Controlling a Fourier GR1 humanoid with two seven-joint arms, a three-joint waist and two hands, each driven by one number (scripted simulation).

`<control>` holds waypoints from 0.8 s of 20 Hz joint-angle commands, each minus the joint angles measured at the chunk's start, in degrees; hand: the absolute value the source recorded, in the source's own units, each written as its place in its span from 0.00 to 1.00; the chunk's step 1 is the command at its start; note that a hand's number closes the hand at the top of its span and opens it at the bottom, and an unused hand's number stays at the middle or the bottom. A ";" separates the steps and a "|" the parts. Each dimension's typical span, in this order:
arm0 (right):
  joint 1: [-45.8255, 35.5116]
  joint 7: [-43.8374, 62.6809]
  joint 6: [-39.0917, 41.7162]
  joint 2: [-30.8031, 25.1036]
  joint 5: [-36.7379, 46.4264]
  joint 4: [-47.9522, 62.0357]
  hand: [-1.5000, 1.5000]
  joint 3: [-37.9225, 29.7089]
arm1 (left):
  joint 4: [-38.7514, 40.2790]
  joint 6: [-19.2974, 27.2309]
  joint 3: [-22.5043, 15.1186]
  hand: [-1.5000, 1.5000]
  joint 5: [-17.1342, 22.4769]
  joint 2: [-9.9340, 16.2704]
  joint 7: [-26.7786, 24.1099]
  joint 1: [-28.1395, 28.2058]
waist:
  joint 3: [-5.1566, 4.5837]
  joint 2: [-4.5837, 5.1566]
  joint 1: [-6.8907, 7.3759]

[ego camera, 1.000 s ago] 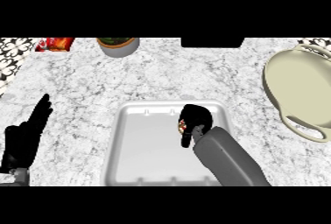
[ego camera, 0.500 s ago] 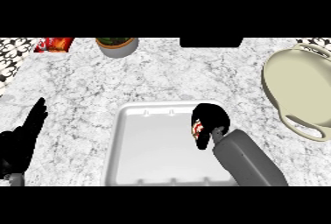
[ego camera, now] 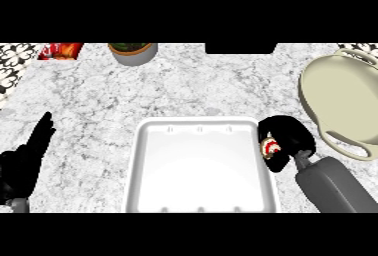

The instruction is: Pick the cupcake from the tray and place it in the pot

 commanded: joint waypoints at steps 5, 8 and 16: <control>1.86 7.24 -9.25 -3.75 9.93 -17.74 1.00 -2.19 | -2.13 0.04 0.33 0.50 -0.27 -0.10 2.34 0.72 | -0.02 -0.44 -0.63; -0.01 8.81 -12.54 -7.29 13.13 -22.97 1.00 -6.55 | 0.13 1.09 0.34 0.50 -1.06 -1.06 0.95 0.57 | -0.06 -0.51 -1.41; 3.45 11.67 -12.96 -5.19 6.39 -33.89 1.00 -17.94 | -4.10 -0.87 1.52 0.50 -0.44 0.19 3.63 0.98 | 0.01 -0.09 -0.13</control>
